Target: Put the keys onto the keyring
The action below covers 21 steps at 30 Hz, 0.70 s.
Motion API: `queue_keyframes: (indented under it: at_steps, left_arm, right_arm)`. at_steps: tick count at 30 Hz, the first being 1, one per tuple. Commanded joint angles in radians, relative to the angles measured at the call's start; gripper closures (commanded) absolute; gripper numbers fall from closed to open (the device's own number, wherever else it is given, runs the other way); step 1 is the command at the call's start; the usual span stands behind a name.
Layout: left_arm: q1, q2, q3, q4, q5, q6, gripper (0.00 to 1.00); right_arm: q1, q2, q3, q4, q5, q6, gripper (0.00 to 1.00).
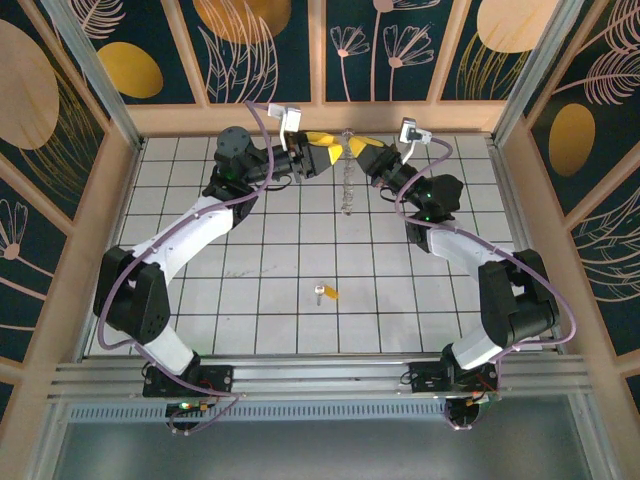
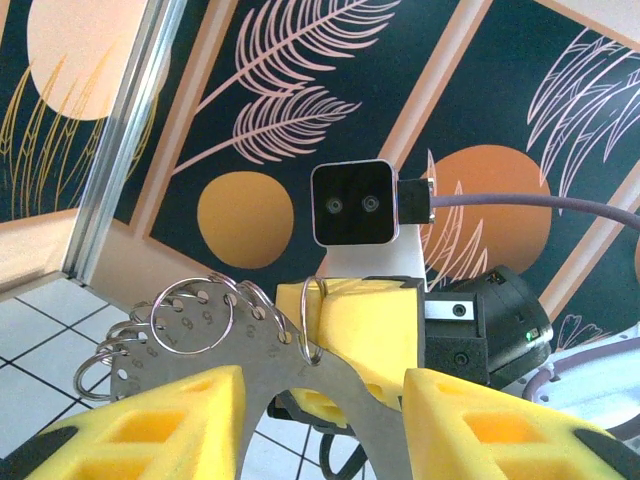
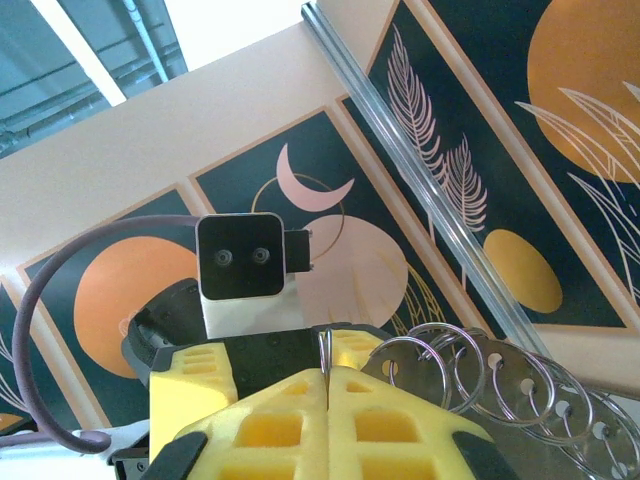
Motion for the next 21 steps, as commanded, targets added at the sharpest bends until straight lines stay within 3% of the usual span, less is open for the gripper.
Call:
queue_keyframes:
  at_steps: [1,21]
  left_arm:
    - [0.0,0.018,0.042,0.081,0.019,-0.038,0.55]
    - [-0.001,0.041,0.036,0.151,0.038,-0.095,0.71]
  right_arm:
    - [0.01,-0.017,0.007,0.068,-0.011,0.017,1.0]
    - [0.025,0.018,0.019,0.081,-0.011,0.028,1.0]
